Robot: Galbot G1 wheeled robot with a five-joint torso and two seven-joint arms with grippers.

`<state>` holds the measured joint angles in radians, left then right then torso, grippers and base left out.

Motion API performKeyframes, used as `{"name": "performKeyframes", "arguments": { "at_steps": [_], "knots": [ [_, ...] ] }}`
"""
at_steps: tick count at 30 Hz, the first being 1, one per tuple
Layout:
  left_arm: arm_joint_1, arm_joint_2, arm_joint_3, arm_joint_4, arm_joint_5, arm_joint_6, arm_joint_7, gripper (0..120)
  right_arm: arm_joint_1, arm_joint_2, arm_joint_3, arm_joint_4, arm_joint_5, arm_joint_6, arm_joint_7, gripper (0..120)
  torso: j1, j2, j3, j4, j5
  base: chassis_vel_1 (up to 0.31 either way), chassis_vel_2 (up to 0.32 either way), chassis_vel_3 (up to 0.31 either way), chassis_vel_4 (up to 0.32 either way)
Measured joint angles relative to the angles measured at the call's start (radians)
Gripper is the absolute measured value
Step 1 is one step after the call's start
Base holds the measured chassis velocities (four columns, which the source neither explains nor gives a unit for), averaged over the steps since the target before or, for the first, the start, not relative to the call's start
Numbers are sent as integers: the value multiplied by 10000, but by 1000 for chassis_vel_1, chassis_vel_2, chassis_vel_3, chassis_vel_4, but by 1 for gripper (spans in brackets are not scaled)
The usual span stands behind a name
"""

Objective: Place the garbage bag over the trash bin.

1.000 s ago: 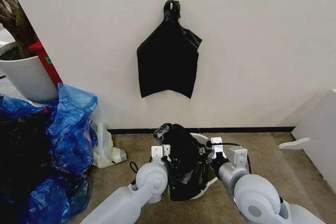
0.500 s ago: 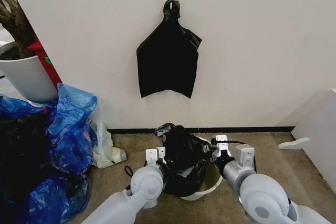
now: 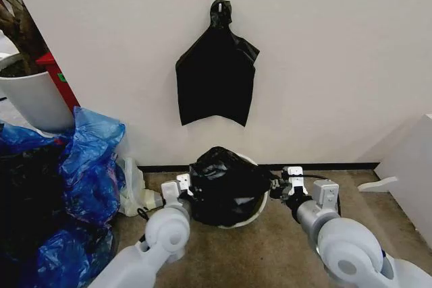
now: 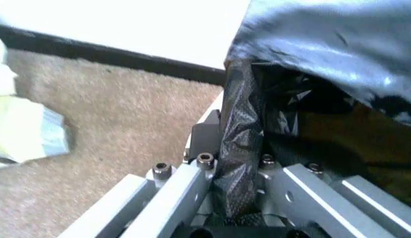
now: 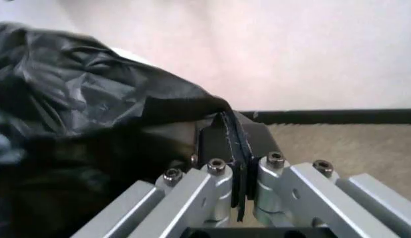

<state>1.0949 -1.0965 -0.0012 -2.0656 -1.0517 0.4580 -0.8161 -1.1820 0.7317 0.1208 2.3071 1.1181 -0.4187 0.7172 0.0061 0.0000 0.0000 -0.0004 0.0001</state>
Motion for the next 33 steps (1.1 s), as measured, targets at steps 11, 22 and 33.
{"name": "performKeyframes", "arguments": {
  "at_steps": [11,22,33],
  "knots": [
    [1067,428,-856,-1029,436,-139,953,1,200,-444,543,-1487,173,81,-1657,0,0,0,0,2,0,0,0,0,0],
    [1446,596,-1043,-1754,439,-373,1650,1,8,-921,879,-3444,-1252,793,-7633,0,-1,0,0,1,0,0,0,0,0],
    [1556,558,-1054,-1859,419,-669,2352,1,-51,-1097,843,-4300,-2493,1510,-9423,0,-1,0,0,1,-2,0,0,0,0]
  ]
}}
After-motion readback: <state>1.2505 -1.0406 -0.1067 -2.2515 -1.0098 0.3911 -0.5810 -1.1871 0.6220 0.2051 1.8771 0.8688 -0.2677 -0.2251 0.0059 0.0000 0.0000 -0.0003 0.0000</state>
